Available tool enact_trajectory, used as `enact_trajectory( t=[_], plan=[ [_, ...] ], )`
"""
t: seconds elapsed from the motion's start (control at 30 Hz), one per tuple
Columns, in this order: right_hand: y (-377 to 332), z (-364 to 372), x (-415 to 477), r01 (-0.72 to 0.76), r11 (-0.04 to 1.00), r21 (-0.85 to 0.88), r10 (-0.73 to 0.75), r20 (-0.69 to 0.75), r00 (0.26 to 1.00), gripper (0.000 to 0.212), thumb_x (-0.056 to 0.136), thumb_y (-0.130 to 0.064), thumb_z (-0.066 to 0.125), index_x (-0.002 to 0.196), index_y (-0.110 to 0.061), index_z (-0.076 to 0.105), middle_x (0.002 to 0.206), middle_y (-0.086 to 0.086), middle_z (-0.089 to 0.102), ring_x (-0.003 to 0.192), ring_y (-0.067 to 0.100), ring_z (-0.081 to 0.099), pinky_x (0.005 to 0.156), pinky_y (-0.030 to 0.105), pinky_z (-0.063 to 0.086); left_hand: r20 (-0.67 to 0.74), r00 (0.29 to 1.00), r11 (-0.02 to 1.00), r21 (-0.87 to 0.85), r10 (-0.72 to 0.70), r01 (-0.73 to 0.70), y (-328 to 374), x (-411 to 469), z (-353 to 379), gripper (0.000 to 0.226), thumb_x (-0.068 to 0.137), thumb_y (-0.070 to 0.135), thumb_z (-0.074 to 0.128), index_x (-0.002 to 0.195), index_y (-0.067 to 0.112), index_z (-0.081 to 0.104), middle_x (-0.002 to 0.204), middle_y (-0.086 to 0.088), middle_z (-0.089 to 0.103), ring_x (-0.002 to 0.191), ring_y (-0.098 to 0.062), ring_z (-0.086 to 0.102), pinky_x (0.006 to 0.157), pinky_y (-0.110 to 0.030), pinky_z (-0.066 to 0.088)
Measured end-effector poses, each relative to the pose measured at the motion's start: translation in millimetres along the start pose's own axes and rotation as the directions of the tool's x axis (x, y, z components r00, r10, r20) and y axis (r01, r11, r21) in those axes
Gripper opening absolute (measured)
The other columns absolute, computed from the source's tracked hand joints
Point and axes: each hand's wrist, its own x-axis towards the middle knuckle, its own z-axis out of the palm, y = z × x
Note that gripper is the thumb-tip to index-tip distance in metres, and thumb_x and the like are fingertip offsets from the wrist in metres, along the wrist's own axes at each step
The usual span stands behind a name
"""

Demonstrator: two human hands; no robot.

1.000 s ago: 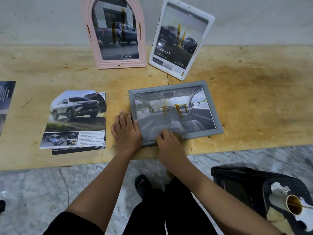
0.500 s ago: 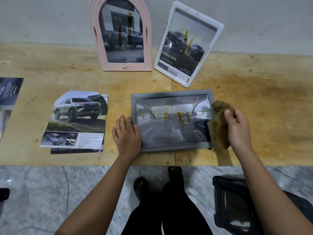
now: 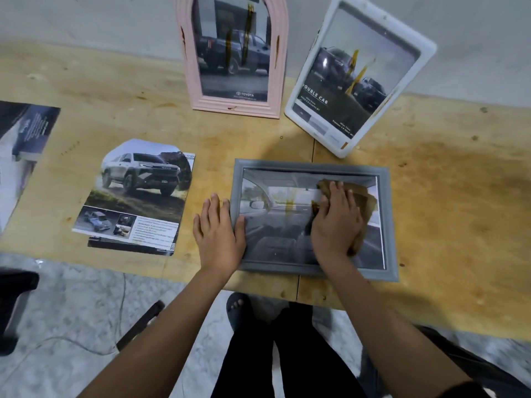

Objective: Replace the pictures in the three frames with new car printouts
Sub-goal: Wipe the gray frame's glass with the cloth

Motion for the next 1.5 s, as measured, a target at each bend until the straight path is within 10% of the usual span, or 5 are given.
enact_trajectory(
  t=[0.6,0.9,1.1,1.33,1.5],
  plan=[
    [43,-45,23,0.586,0.644,0.492,-0.751,0.556,0.357,0.045,0.097,-0.042,0.035,0.078,-0.02,0.069,0.074,-0.006,0.068,0.073,0.013,0.064,0.072,0.038,0.048,0.032,0.999,0.999,-0.039,-0.035,0.036,4,-3,-4,0.063,0.091,0.047,0.015,0.145,0.017,0.028,0.158,0.0,0.01,0.146,-0.016,0.001,0.115,-0.041,-0.008],
    [-30,-51,69,-0.025,0.79,0.613,-0.292,0.412,0.863,0.028,0.095,-0.024,0.045,0.076,-0.012,0.062,0.073,0.002,0.06,0.072,0.018,0.055,0.073,0.032,0.042,-0.033,0.999,0.996,-0.086,-0.022,0.019,2,-5,-1,0.071,0.086,0.056,0.01,0.143,0.021,0.034,0.157,0.002,0.016,0.145,-0.013,0.004,0.116,-0.039,-0.006],
    [-48,23,25,0.698,0.699,0.158,-0.635,0.585,0.504,0.039,0.1,-0.036,0.03,0.135,-0.026,0.046,0.145,-0.002,0.042,0.14,0.013,0.025,0.115,0.039,0.013,-0.067,0.997,0.995,-0.097,-0.03,0.024,2,-6,-1,0.067,0.087,0.055,0.015,0.141,0.022,0.037,0.156,0.003,0.02,0.145,-0.013,0.009,0.116,-0.038,-0.002],
    [37,-42,29,0.695,0.574,0.433,-0.747,0.624,0.228,0.049,0.089,-0.045,0.03,0.108,-0.023,0.069,0.118,-0.004,0.066,0.11,0.003,0.052,0.099,0.018,0.024,-0.037,0.999,0.995,-0.1,-0.03,0.026,2,-4,-1,0.058,0.092,0.047,0.024,0.142,0.021,0.035,0.156,0.002,0.019,0.145,-0.014,0.009,0.116,-0.039,-0.003],
    [50,-92,70,0.333,0.803,0.493,-0.581,0.526,0.621,0.035,0.081,-0.043,0.044,0.05,-0.028,0.047,0.046,-0.009,0.049,0.044,0.003,0.043,0.052,0.021,0.034,-0.047,0.999,0.995,-0.094,-0.02,0.016,4,-5,-4,0.06,0.091,0.047,0.023,0.142,0.018,0.037,0.155,0.0,0.022,0.145,-0.016,0.012,0.116,-0.041,0.001]
  ],
)
